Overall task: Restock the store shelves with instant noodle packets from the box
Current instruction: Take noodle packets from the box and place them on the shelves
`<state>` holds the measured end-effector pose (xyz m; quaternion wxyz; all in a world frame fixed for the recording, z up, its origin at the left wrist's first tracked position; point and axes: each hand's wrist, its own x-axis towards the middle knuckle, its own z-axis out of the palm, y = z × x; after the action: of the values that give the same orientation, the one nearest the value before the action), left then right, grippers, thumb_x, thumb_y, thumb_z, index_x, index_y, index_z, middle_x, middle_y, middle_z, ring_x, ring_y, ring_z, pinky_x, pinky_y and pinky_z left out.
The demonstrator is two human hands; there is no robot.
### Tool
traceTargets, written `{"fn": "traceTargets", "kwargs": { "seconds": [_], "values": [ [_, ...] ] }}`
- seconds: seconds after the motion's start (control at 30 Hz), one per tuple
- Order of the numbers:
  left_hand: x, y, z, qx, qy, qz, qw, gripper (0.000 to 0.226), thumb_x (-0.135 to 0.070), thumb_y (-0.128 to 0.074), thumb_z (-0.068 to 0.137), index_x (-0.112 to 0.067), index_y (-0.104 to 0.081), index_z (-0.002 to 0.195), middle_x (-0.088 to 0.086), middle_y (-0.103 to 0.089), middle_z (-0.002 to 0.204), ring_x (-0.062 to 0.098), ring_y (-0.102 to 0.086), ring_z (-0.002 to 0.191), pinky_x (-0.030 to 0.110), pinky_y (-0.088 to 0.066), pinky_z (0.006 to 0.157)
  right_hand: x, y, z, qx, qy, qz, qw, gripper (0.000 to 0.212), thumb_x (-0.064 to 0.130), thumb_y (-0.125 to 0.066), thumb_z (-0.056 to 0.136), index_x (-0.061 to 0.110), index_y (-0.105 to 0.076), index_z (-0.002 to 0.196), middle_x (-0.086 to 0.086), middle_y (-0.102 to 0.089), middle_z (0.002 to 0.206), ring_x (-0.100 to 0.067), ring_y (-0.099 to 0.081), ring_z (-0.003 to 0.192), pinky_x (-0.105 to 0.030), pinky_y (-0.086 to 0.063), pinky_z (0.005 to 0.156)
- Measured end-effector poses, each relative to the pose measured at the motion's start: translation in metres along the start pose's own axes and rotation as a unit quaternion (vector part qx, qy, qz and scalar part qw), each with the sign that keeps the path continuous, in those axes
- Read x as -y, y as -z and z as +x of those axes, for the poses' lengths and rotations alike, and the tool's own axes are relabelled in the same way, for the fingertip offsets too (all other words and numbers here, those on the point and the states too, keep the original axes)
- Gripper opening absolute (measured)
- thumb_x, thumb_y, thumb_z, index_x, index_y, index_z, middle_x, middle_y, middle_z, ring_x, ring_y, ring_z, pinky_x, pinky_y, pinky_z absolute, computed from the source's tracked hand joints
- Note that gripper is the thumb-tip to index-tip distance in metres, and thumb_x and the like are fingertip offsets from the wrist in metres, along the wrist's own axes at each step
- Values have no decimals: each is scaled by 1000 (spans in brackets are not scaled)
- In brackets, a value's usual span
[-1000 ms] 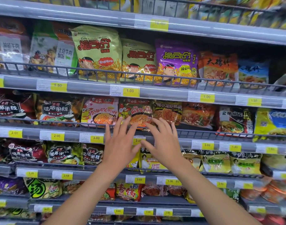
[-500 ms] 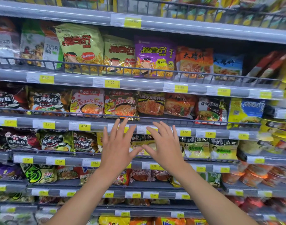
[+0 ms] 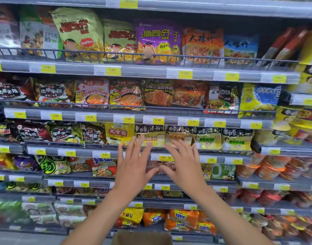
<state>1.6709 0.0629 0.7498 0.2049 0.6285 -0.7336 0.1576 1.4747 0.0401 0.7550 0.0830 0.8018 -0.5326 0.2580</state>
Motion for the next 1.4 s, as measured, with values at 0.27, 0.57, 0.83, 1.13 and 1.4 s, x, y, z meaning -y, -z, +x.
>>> {"fn": "traceTargets", "kwargs": {
  "seconds": [0.27, 0.57, 0.83, 1.13, 1.4],
  "values": [
    [0, -23, -50, 58, 8, -1, 998, 78, -75, -44, 86, -29, -38, 150, 1, -22, 165, 27, -12, 154, 63, -17, 120, 7, -32, -47, 37, -11, 26, 999, 69, 68, -56, 85, 35, -45, 145, 7, -41, 153, -20, -29, 147, -55, -12, 122],
    [35, -54, -73, 108, 12, 7, 994, 81, -74, -49, 87, -31, -32, 152, 2, -17, 166, 24, -6, 155, 62, -16, 120, 33, -75, -57, 96, -26, 38, 994, 71, 69, -55, 85, 37, -41, 147, 10, -36, 156, -16, -22, 150, -55, -10, 123],
    [80, -92, -84, 152, 12, -11, 988, 78, -72, -48, 87, -28, -36, 151, 3, -18, 166, 27, -11, 155, 64, -22, 118, 58, -130, -55, 143, -46, 27, 988, 76, 77, -44, 82, 34, -46, 145, 5, -40, 155, -21, -32, 147, -58, -18, 120],
    [112, -135, -89, 187, -12, -30, 982, 81, -77, -50, 82, -30, -40, 147, 2, -27, 163, 28, -22, 152, 62, -28, 116, 75, -180, -63, 177, -81, 15, 981, 73, 78, -51, 80, 36, -48, 141, 12, -45, 147, -16, -38, 142, -55, -22, 119],
    [113, -195, -101, 216, -22, -68, 974, 85, -82, -52, 77, -35, -37, 147, -3, -20, 165, 23, -17, 153, 57, -14, 117, 55, -226, -80, 178, -109, 23, 978, 76, 82, -33, 75, 37, -56, 131, 12, -57, 137, -18, -56, 128, -49, -19, 112]
  ]
}}
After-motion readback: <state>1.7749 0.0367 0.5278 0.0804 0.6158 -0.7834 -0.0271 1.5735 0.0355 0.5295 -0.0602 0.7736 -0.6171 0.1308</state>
